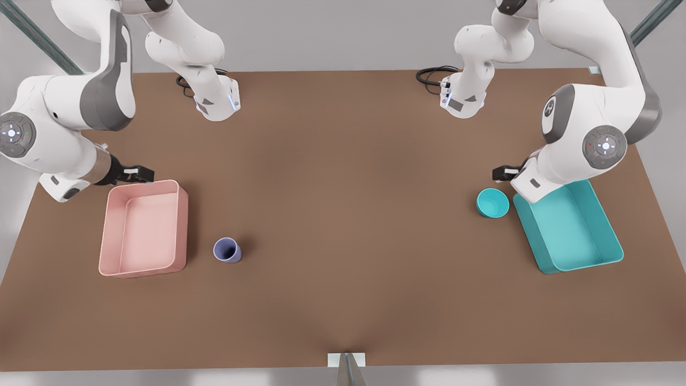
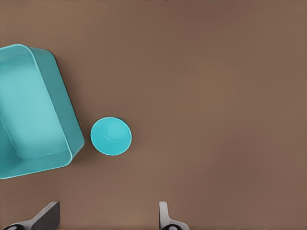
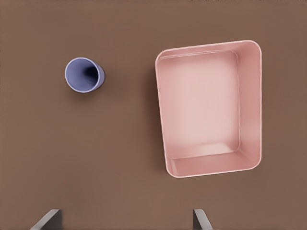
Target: Put the bowls and cups in different boxes
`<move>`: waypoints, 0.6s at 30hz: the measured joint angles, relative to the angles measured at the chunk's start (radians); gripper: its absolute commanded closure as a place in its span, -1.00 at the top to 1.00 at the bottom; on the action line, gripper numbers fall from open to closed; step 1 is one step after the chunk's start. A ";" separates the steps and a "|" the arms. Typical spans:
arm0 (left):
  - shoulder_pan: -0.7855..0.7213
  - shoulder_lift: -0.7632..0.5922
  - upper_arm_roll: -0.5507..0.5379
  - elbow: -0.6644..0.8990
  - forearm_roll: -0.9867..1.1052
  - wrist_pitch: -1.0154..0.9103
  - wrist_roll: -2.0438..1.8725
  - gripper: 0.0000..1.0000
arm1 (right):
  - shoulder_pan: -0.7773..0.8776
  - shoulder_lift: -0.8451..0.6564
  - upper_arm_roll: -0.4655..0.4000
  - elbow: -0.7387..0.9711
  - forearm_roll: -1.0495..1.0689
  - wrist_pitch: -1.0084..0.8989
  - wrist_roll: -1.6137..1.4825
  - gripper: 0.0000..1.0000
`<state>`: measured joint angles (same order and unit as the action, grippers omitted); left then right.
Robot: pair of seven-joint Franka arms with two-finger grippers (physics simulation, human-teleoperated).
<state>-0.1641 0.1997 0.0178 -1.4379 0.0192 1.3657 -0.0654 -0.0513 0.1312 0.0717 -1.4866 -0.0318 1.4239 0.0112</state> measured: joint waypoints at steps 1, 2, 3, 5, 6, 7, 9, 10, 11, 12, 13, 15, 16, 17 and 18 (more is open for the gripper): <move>0.000 0.003 0.000 -0.006 0.000 0.001 0.001 1.00 | -0.001 0.013 0.001 0.006 0.001 0.005 0.000 1.00; -0.001 0.018 0.000 -0.018 0.001 0.005 0.002 1.00 | -0.001 0.057 0.005 0.035 0.003 0.013 0.000 1.00; -0.016 0.044 0.001 -0.045 0.007 0.021 0.003 1.00 | 0.008 0.138 0.011 0.092 0.020 0.026 0.000 1.00; -0.069 0.074 0.000 -0.184 0.036 0.103 0.004 1.00 | 0.044 0.279 0.015 0.162 0.050 0.079 0.000 1.00; -0.081 0.088 0.000 -0.261 0.048 0.164 0.004 1.00 | 0.065 0.332 0.016 0.173 0.059 0.117 0.001 1.00; -0.083 0.102 0.002 -0.338 0.058 0.233 0.004 1.00 | 0.083 0.381 0.017 0.177 0.066 0.158 0.001 1.00; -0.066 0.130 0.006 -0.432 0.071 0.352 0.005 1.00 | 0.101 0.462 0.017 0.178 0.075 0.243 0.003 1.00; -0.060 0.137 0.008 -0.472 0.077 0.407 0.005 1.00 | 0.106 0.488 0.017 0.175 0.078 0.283 0.003 1.00; -0.059 0.140 0.015 -0.509 0.084 0.460 0.006 1.00 | 0.111 0.513 0.016 0.172 0.081 0.321 0.004 1.00; -0.056 0.141 0.024 -0.542 0.088 0.509 0.006 1.00 | 0.113 0.533 0.015 0.163 0.083 0.355 0.004 1.00; -0.054 0.142 0.032 -0.570 0.092 0.553 0.006 1.00 | 0.113 0.545 0.014 0.145 0.084 0.387 0.005 1.00; -0.048 0.149 0.045 -0.600 0.096 0.626 0.007 1.00 | 0.109 0.559 0.010 0.118 0.083 0.439 0.006 1.00; -0.045 0.158 0.050 -0.607 0.098 0.656 0.007 1.00 | 0.108 0.559 0.008 0.102 0.083 0.460 0.006 1.00; -0.041 0.165 0.057 -0.617 0.099 0.681 0.008 1.00 | 0.107 0.555 0.007 0.080 0.082 0.477 0.006 1.00; -0.038 0.169 0.062 -0.628 0.100 0.702 0.008 1.00 | 0.107 0.551 0.006 0.060 0.082 0.491 0.007 1.00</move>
<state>-0.2025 0.3685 0.0794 -2.0654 0.1196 2.0676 -0.0570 0.0555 0.6821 0.0775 -1.4262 0.0497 1.9149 0.0177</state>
